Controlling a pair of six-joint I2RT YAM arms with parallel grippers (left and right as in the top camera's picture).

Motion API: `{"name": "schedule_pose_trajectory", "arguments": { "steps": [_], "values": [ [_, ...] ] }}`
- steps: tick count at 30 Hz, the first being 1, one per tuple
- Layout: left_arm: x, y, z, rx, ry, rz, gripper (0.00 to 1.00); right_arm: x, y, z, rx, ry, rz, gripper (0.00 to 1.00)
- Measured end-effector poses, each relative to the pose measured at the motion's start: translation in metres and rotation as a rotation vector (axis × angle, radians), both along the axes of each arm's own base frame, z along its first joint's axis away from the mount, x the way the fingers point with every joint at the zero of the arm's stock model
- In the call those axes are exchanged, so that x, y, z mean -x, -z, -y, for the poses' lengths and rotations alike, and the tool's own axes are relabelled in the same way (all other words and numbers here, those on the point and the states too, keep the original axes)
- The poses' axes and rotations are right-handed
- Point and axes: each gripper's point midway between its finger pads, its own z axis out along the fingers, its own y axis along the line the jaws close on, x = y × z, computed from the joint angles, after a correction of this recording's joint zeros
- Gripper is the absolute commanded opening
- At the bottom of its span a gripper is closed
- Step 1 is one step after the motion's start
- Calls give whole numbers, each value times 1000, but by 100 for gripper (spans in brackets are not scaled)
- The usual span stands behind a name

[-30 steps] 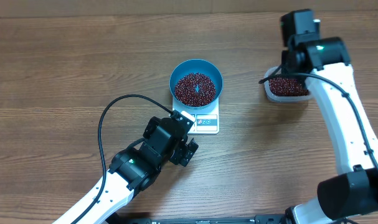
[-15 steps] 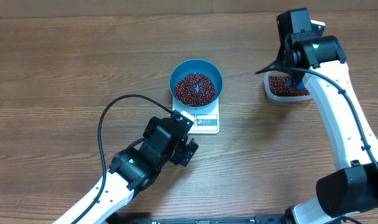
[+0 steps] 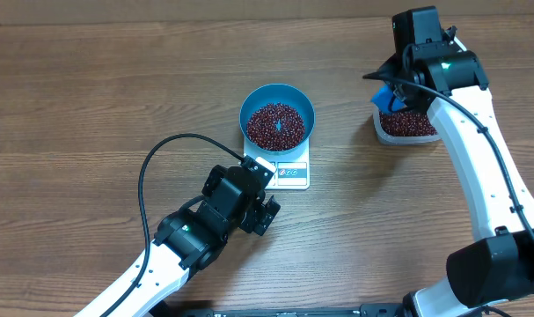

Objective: Scoop item into bowl and weigh 150g on scale
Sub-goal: 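Lower the blue scoop into the clear bean container, right gripper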

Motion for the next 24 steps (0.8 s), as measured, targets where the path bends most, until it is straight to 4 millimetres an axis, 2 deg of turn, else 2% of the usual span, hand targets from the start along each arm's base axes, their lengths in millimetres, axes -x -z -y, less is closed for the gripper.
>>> {"name": "schedule_pose_trajectory", "arguments": {
  "steps": [8,14,17,21,24],
  "values": [
    [0,0,0,0,0,0,100,-4,26,-2,-8,14,-59,4],
    [0,0,0,0,0,0,100,-4,27,3,0,31,-62,4],
    [0,0,0,0,0,0,100,-3,28,17,0,63,-69,4],
    [0,0,0,0,0,0,100,2,30,47,2,140,-87,4],
    [0,0,0,0,0,0,100,2,30,59,-1,170,-85,15]
  ]
}}
